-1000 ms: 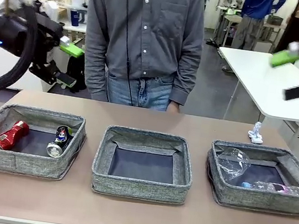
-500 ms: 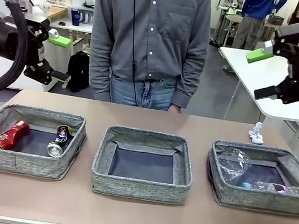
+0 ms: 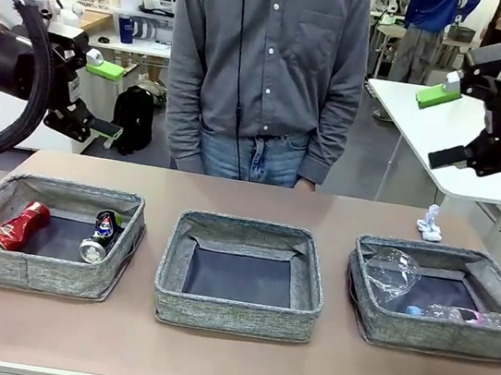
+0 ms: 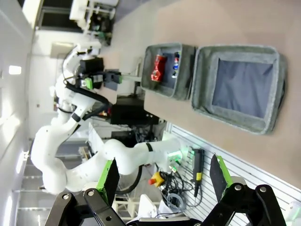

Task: Sort the waste into the appropriate baskets.
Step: Pick up the waste item pointed out by the person.

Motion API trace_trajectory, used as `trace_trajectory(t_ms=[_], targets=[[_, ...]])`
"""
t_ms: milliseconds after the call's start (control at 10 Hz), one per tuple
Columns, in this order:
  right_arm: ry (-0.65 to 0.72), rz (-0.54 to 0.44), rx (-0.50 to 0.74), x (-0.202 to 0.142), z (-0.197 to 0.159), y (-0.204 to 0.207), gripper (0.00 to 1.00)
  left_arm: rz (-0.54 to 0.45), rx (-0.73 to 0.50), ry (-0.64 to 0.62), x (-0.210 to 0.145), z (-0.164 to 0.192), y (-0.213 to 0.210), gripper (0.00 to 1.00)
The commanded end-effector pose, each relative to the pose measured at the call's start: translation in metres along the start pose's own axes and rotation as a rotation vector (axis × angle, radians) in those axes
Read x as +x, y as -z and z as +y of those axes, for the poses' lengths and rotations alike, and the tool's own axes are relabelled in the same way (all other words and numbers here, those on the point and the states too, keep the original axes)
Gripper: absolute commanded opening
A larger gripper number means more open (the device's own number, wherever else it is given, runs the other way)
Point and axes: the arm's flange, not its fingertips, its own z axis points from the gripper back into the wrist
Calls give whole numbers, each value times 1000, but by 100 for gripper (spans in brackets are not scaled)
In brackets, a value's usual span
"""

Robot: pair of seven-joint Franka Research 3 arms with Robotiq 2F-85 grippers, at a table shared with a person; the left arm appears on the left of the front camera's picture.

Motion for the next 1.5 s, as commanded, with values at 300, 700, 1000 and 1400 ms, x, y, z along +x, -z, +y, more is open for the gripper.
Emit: trace_trajectory(t_ms=[300, 700, 1000, 1400], targets=[[-23, 3, 23, 3, -1, -2, 100, 4, -8, 17, -1, -1, -1, 100], [-23, 3, 23, 3, -1, -2, 100, 4, -8, 17, -1, -1, -1, 100], [-23, 3, 23, 3, -1, -2, 100, 4, -8, 17, -1, -1, -1, 100], [141, -279, -528, 15, -12, 5, 100, 4, -8, 17, -1, -1, -1, 100]])
